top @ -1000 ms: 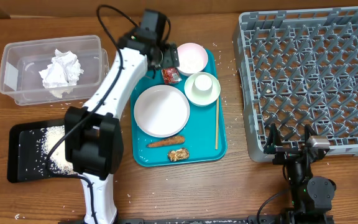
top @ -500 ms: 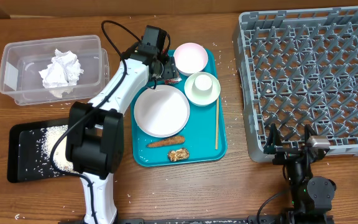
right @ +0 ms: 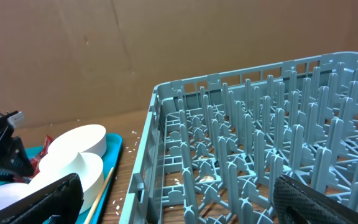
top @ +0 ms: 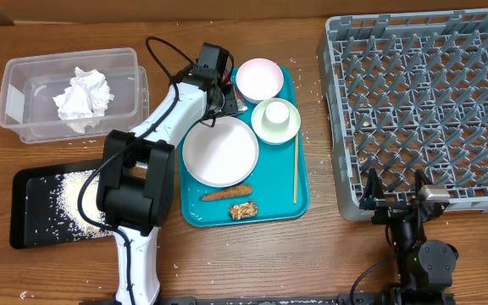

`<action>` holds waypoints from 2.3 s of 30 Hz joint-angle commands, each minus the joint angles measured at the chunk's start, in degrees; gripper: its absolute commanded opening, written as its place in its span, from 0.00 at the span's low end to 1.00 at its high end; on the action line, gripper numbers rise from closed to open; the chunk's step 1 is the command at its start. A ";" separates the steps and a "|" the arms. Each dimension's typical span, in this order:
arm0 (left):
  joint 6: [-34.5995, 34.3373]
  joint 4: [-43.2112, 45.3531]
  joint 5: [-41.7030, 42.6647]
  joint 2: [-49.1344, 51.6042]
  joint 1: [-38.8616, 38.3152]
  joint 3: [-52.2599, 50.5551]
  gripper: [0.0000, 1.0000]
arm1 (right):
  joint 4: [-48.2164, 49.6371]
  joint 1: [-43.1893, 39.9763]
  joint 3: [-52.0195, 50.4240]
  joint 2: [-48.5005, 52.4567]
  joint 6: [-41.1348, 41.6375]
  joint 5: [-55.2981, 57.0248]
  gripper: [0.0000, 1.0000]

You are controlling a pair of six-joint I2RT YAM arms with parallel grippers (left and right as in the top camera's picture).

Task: Sort waste into correct bins and load items into the dishwasher

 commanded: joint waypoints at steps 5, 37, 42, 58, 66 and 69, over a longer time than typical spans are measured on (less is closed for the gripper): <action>0.72 -2.54 0.83 0.22 0.22 2.34 0.04 | 0.33 0.33 -0.59 -0.46 -0.37 0.55 1.00; -9.40 -34.05 -18.49 -8.66 26.03 24.98 0.52 | 0.33 0.33 -0.59 -0.46 -0.37 0.55 1.00; -9.35 -38.84 -12.15 -6.64 28.20 24.98 0.75 | 0.33 0.33 -0.59 -0.46 -0.37 0.55 1.00; 11.28 -37.03 -0.15 -6.60 11.72 24.98 0.71 | 0.33 0.33 -0.57 -0.46 -0.37 0.55 1.00; 11.89 -33.11 -1.14 -4.42 -1.27 24.96 1.00 | 0.33 0.33 -0.59 -0.46 -0.37 0.55 1.00; 11.87 -33.51 -1.11 -1.95 -4.42 24.96 1.00 | 0.33 0.33 -0.59 -0.46 -0.37 0.55 1.00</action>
